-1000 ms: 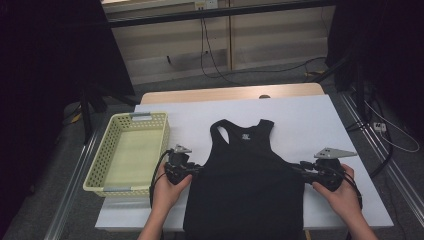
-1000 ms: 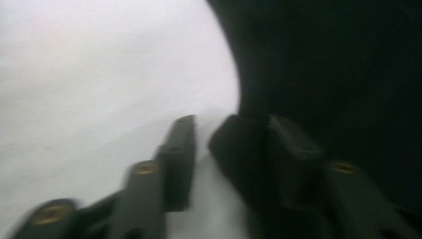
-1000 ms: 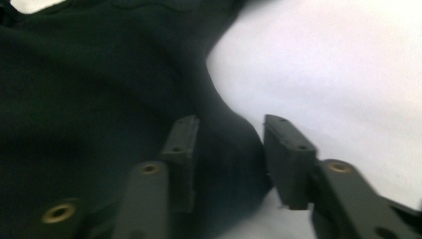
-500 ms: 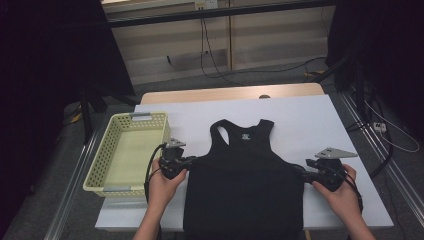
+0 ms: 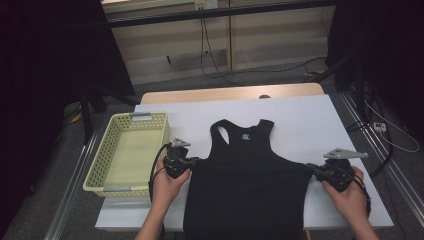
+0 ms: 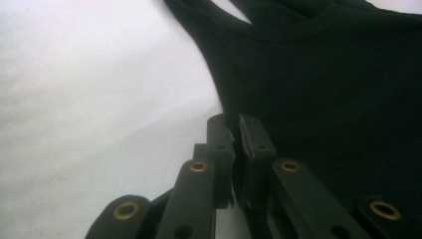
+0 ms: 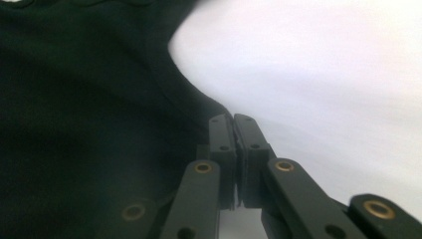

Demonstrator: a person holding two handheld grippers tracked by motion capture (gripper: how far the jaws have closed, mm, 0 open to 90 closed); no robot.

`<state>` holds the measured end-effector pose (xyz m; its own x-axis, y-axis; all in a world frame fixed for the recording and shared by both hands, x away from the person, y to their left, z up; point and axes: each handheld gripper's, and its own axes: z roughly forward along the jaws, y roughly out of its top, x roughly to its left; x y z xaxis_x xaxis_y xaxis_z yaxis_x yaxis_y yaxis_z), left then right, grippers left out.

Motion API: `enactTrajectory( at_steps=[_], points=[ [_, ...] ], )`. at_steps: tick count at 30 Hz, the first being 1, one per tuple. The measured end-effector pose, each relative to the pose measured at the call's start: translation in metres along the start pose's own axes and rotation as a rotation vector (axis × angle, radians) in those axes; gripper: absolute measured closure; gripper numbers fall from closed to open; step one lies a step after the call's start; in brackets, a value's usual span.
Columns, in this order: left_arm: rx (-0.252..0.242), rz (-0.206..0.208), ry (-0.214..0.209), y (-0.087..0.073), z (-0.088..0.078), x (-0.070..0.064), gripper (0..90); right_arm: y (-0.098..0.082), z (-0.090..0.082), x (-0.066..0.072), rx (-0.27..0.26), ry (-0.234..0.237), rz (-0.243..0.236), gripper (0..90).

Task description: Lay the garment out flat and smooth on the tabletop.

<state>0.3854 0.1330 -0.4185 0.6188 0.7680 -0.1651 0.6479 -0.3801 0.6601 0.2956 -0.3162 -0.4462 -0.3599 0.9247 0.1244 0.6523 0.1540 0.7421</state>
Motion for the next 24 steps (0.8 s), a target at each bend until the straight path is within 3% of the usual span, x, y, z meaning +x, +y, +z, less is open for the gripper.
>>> enactTrajectory(
  at_steps=[3,7,11,13,14,16,19,21,24],
  points=[
    [0.016,0.002,0.001,-0.001,0.004,0.0,85.0,-0.006,-0.014,-0.014,-0.007,-0.013,0.034,88.1],
    [0.026,-0.007,0.007,-0.001,0.007,-0.001,85.0,-0.012,-0.017,-0.023,0.003,-0.026,0.066,88.1],
    [0.04,-0.012,0.006,0.0,0.01,0.001,83.6,-0.014,-0.009,-0.018,0.009,0.014,0.028,85.8],
    [0.037,-0.016,0.002,0.0,0.011,0.0,82.5,-0.012,-0.004,-0.015,0.006,0.021,0.013,76.8],
    [0.034,-0.015,0.002,-0.001,0.011,0.0,79.6,-0.01,-0.002,-0.013,-0.004,0.023,0.008,70.6],
    [0.02,-0.013,0.008,0.0,0.01,0.002,70.4,-0.005,0.0,-0.009,-0.015,0.035,-0.014,69.1],
    [-0.013,-0.029,-0.017,0.003,0.008,0.003,44.1,0.006,0.004,0.001,-0.044,0.057,-0.042,55.7],
    [-0.035,-0.027,-0.039,0.005,0.007,0.004,37.6,0.016,0.011,0.007,-0.053,0.049,-0.071,49.0],
    [-0.03,-0.022,-0.052,0.007,0.009,0.005,24.4,0.03,0.024,0.015,-0.06,0.045,-0.089,41.9]
  ],
)
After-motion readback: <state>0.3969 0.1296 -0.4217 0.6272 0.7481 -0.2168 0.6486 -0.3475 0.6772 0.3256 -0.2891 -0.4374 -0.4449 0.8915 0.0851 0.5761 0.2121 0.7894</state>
